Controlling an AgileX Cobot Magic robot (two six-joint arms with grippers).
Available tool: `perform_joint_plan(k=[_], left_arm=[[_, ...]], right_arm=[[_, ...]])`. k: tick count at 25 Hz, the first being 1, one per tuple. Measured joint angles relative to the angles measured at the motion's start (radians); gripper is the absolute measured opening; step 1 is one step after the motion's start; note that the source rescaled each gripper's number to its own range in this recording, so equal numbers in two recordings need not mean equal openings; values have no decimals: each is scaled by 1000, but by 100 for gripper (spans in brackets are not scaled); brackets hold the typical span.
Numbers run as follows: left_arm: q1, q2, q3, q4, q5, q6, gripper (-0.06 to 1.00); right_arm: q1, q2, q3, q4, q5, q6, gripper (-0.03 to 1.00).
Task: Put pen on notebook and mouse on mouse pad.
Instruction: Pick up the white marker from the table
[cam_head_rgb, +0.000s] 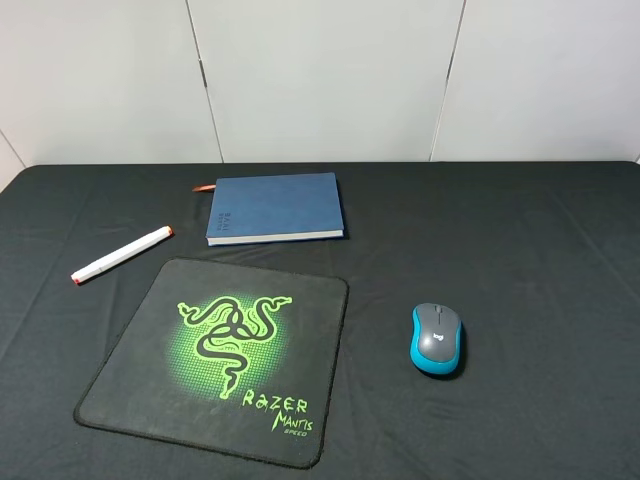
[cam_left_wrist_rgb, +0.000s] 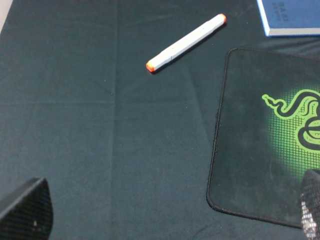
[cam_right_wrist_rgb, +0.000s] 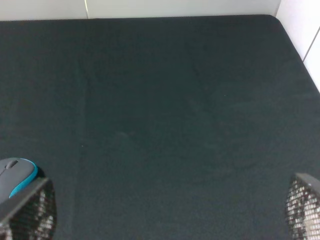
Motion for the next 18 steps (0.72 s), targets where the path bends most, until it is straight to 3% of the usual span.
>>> perform_joint_plan(k=[9, 18], left_arm=[[0, 427, -237, 6, 1, 69, 96], [-32, 794, -348, 8, -69, 94, 96]], right_arm=[[0, 0, 0, 0, 0, 0, 100], [0, 0, 0, 0, 0, 0, 100]])
